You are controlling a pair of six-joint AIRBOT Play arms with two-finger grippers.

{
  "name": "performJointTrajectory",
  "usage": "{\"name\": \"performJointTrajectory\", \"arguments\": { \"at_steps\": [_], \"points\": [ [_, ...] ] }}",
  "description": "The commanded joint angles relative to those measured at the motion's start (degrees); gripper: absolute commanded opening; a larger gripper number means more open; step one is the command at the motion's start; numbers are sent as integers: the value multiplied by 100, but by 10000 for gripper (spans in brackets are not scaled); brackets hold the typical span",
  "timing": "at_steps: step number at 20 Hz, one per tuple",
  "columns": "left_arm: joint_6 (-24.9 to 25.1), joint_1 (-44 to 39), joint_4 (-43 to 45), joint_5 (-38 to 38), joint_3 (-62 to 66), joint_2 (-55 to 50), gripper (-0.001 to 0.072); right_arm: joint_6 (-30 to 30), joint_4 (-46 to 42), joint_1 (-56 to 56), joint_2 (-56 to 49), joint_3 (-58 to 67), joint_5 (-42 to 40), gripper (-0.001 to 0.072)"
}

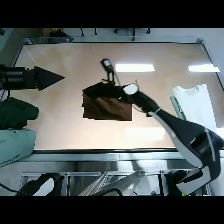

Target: Fold the shirts.

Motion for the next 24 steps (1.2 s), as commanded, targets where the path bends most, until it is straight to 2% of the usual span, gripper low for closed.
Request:
{"name": "performJointTrajectory", "arguments": {
  "at_steps": [1, 2, 3, 4, 6, 9, 14, 20, 21, 22, 24],
  "points": [
    [116, 448, -20, 28, -496, 409, 20, 1790, -1926, -1123, 691, 2, 1001, 488],
    [127, 551, -15, -22, -498, 492, 19, 2404, -2485, -1545, 776, 2, 1458, 512],
    [125, 658, -20, -57, -498, 595, 19, 2920, -2973, -1989, 798, 2, 1993, 615],
    [125, 772, -20, -46, -498, 721, 19, 3307, -3340, -2378, 769, 0, 2452, 660],
    [125, 957, -17, 2, -498, 944, 19, 3703, -3567, -2999, 549, -7, 3165, 660],
    [122, 1134, -15, -7, -498, 1176, 19, 3740, -3526, -3228, -42, -9, 3589, 660],
    [57, 1156, -15, -94, -501, 1266, 20, 3735, -3086, -2909, -1064, -9, 3689, 660],
    [59, 1156, -15, -96, -501, 1266, 20, 3482, -2684, -2396, -1447, -9, 3683, 659],
    [59, 1156, -15, -94, -501, 1266, 20, 3362, -2535, -2328, -1456, -7, 3683, 631],
    [59, 1156, -15, -92, -501, 1266, 20, 3220, -2282, -2284, -1453, -7, 3685, 532],
    [59, 1156, -15, -96, -501, 1266, 19, 2791, -1580, -2280, -1436, 2, 3781, 91]
  ]
}}
